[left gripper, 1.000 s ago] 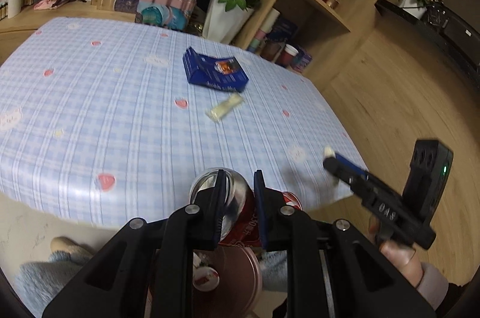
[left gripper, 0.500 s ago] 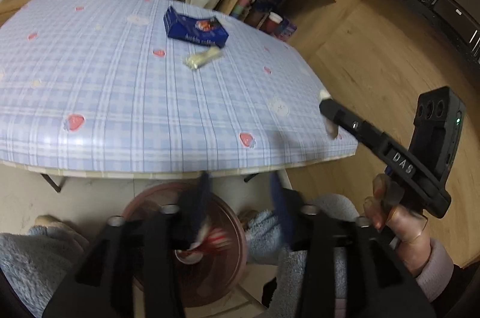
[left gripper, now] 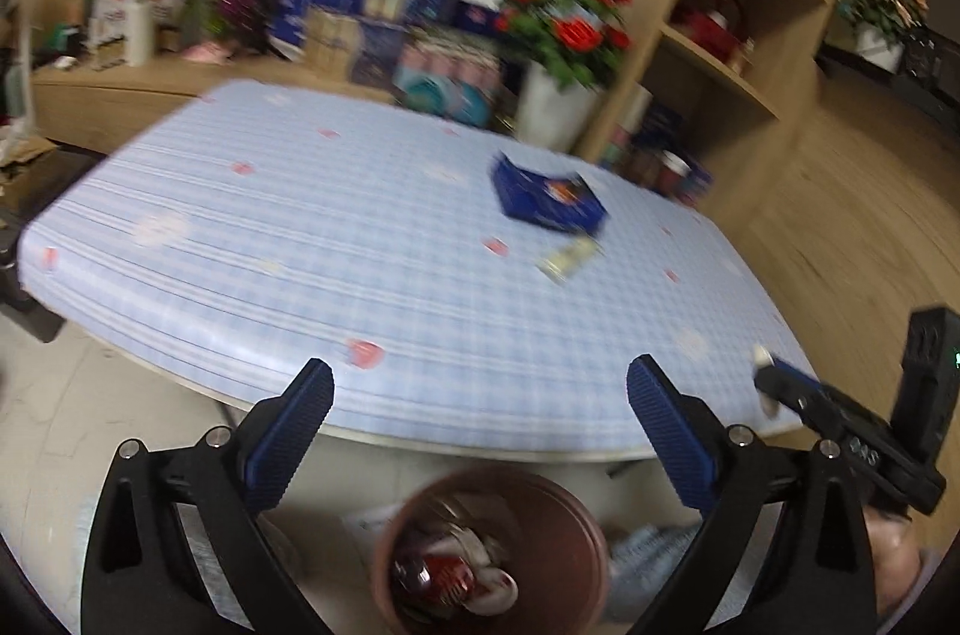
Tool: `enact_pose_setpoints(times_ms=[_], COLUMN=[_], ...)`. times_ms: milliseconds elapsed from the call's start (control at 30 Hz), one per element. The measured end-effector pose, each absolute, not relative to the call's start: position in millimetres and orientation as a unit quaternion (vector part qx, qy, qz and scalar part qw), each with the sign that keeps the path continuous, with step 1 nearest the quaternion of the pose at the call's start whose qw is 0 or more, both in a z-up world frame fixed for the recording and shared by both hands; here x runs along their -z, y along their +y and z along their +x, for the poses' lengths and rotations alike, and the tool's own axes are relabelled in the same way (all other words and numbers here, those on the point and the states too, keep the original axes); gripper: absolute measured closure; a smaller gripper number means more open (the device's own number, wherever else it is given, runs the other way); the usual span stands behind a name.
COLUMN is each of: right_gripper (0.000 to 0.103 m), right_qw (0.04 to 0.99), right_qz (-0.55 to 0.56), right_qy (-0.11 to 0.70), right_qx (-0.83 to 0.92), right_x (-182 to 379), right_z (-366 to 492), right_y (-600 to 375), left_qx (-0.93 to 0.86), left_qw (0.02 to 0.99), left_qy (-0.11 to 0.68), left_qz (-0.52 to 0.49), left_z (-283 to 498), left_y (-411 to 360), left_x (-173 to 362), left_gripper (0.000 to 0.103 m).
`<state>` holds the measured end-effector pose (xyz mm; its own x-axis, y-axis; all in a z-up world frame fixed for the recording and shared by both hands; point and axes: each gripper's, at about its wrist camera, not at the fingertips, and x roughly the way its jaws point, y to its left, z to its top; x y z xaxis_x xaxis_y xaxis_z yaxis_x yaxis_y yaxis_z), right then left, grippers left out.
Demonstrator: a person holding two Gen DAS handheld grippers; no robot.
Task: Collect trash
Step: 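Carry the white pad over the bin and open the right gripper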
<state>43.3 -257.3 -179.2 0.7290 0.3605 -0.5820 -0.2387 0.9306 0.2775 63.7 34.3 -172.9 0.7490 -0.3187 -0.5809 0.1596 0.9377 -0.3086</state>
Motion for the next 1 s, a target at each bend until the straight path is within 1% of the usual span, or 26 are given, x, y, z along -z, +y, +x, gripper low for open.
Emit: enact_pose_setpoints(times_ms=[200, 367, 700, 1000], right_gripper=[0.063, 0.063, 0.063, 0.063], right_qw=[0.918, 0.909, 0.899, 0.884], right_qz=[0.085, 0.079, 0.070, 0.067], right_qy=[0.345, 0.360, 0.378, 0.411], right_qx=[-0.178, -0.192, -0.211, -0.212], right_x=[186.5, 195.3, 204.0, 221.9], right_z=[39.4, 34.2, 24.2, 21.8], right_y=[-242.3, -226.7, -208.0, -196.9], left_qx=[0.114, 0.083, 0.071, 0.060], left_qw=[0.924, 0.929, 0.926, 0.925], left_qy=[0.331, 0.334, 0.336, 0.338], left_qz=[-0.153, -0.137, -0.155, -0.164], left_z=[57.5, 55.5, 49.1, 44.1], left_y=[58.9, 63.2, 74.4, 79.7], left_x=[172.9, 172.3, 173.6, 178.4], left_gripper=[0.007, 0.007, 0.007, 0.006])
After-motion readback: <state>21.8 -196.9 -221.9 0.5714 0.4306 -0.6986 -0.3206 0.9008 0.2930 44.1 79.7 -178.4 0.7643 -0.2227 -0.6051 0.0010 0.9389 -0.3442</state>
